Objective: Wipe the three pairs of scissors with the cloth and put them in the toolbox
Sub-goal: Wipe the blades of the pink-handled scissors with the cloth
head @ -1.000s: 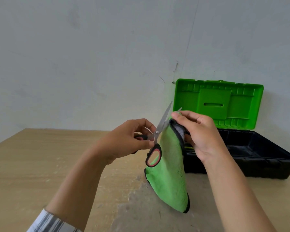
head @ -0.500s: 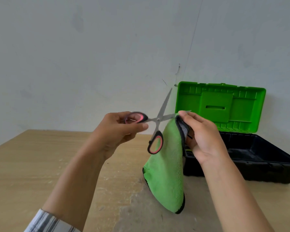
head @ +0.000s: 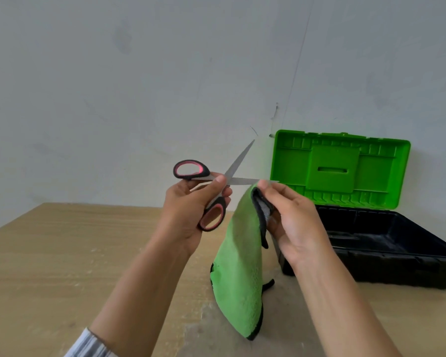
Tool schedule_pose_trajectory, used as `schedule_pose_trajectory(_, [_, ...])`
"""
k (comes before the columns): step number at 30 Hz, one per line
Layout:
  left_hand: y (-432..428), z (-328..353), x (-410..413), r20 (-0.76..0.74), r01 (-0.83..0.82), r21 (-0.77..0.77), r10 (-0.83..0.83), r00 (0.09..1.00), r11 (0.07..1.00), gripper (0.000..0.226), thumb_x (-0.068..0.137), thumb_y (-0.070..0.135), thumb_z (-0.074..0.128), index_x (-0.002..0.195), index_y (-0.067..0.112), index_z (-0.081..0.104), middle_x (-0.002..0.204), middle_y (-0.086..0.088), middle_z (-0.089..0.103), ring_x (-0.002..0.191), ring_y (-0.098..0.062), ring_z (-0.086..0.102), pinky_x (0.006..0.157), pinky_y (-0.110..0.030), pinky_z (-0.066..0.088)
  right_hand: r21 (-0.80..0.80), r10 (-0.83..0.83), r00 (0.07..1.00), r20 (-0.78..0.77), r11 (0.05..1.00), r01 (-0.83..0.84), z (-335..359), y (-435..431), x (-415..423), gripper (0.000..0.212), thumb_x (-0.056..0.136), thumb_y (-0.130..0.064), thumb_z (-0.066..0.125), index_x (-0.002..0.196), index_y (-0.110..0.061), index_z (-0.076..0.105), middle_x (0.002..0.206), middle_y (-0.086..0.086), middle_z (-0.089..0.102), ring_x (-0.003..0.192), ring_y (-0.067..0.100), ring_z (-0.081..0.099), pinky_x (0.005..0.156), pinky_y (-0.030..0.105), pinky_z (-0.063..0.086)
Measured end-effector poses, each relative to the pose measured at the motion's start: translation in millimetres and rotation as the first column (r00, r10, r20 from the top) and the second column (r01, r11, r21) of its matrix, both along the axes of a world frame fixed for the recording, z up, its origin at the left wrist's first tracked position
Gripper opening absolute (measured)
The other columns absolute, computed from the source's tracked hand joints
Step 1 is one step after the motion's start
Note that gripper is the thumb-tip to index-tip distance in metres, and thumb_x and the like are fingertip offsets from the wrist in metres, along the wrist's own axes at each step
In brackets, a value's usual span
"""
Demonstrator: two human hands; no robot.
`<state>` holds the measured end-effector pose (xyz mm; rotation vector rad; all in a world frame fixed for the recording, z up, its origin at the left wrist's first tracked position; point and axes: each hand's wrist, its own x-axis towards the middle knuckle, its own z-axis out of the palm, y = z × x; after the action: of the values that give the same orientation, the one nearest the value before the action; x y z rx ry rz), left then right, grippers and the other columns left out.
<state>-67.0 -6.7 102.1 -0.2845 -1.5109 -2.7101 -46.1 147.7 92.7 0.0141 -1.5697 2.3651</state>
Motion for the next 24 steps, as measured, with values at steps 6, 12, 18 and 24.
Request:
schedule_pose_trajectory(6, [-3.6,5.0,-1.0,-0.015,-0.064,0.014,0.064,0.998,0.998,0.008,0.087,0.007,0.068,0.093,0.001,0.067,0.069,-0.006,0.067,0.061,-0.012,0.063,0.064,-0.025,0.054,0.238,-0.001,1.0,-0.017,0.971,0.005,-5.5,-4.5,1.7,0.008,0.084,-0.014,0.078,0.091,-0.01,0.077,0.081,0.004,0.077,0.074,0.014,0.071,0.065,0.025,0.058])
schedule_pose_trajectory(12, [-16.3,10.1,-3.9,-0.009,-0.041,-0.03,0.041,0.999,0.999,0.005,0.09,0.005,0.064,0.092,0.001,0.066,0.064,-0.004,0.066,0.056,-0.01,0.062,0.058,-0.023,0.054,0.138,-0.12,0.993,-0.013,0.983,0.121,1.7,30.2,-1.4,0.021,0.09,0.002,0.067,0.105,-0.009,0.076,0.097,0.008,0.079,0.08,0.012,0.075,0.069,0.022,0.06])
schedule_pose_trajectory(18, [-17.6,7.0,-5.7,-0.057,-0.117,-0.191,0.108,0.993,0.975,0.011,0.088,0.011,0.068,0.094,0.003,0.067,0.063,-0.003,0.068,0.059,-0.012,0.065,0.066,-0.029,0.054,0.539,-0.311,0.745,-0.59,0.536,0.65,15.1,43.3,13.9,0.015,0.087,-0.014,0.077,0.098,-0.023,0.08,0.09,-0.013,0.077,0.086,0.002,0.073,0.079,0.018,0.057])
schedule_pose_trajectory(24, [-12.5,9.6,0.4,-0.068,-0.152,-0.247,0.139,0.988,0.957,0.01,0.089,0.012,0.068,0.094,0.003,0.067,0.058,-0.001,0.067,0.057,-0.011,0.064,0.079,-0.037,0.053,0.585,-0.02,0.613,-0.79,0.276,0.762,8.3,22.1,10.0,0.014,0.083,-0.009,0.08,0.096,-0.016,0.082,0.092,-0.006,0.074,0.083,0.004,0.067,0.075,0.018,0.054])
